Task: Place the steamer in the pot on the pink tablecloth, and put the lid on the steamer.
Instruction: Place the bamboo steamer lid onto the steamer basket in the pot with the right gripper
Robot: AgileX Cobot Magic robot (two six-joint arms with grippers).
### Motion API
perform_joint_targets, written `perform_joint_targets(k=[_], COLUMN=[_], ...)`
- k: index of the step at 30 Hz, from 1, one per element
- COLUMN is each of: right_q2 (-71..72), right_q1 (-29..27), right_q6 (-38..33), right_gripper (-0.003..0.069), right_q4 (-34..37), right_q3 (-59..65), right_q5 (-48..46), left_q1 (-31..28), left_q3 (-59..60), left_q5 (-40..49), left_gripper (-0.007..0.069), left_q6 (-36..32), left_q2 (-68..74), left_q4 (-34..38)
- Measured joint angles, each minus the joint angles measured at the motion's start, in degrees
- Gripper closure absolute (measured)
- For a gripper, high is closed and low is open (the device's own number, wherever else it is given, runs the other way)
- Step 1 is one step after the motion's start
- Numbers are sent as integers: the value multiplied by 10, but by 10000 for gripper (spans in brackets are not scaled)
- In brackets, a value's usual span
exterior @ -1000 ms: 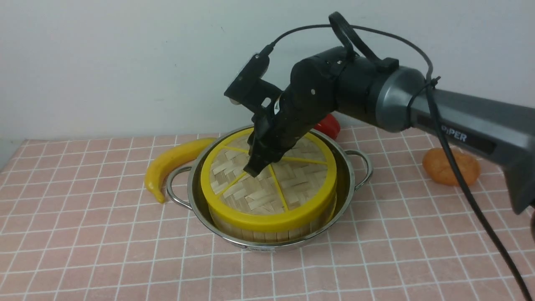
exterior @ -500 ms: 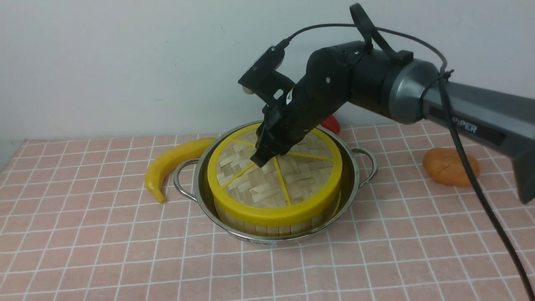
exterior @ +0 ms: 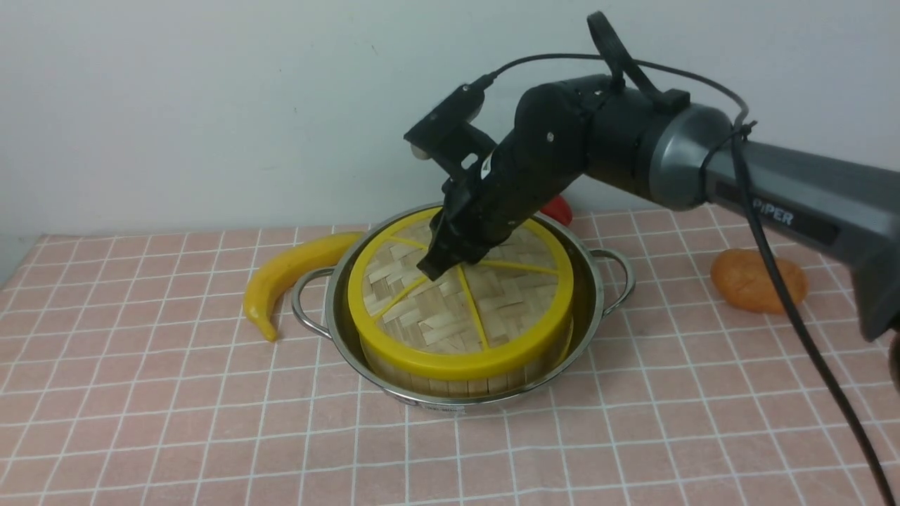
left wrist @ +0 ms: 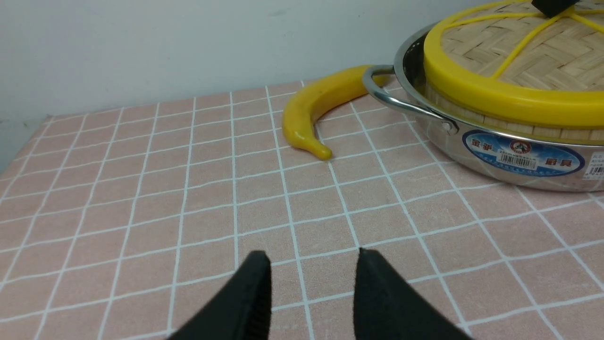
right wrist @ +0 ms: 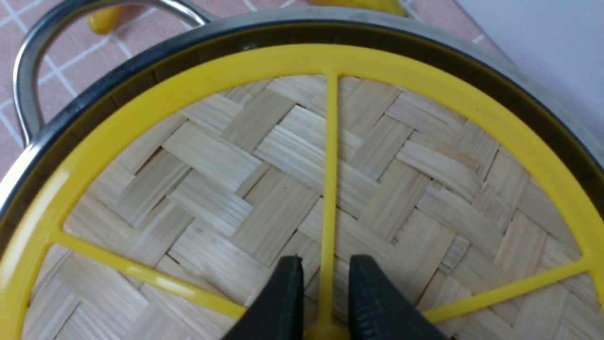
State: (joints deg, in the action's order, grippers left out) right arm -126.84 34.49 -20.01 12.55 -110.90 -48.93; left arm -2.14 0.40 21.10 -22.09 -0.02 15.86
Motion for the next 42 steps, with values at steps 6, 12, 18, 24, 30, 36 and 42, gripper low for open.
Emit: perform_joint_targets(k=[6,12,18,24,30,36,42], right_q2=[5,14,16,16,16,16,16], right_q1=[0,0,0,0,2,2,2], right_q6=[29,48,65,80,93,100,90], right_gripper=[314,182,199,284,382,396,311], right_q4=[-9,-29,-53,-74,-87,-89,-92], right_q3=[3,4,5,6,6,6,6], right_q5=[-2,-17,-16,0,4,4,5], left_q1=[0,0,0,0,0,0,0], left_q3=[0,0,0,0,0,0,0], left_q5=[0,0,0,0,0,0,0], left_gripper=[382,382,382,382,382,382,382], left_q6=[0,0,0,0,0,0,0], left_q2=[0,0,0,0,0,0,0], left_q4=[0,0,0,0,0,0,0])
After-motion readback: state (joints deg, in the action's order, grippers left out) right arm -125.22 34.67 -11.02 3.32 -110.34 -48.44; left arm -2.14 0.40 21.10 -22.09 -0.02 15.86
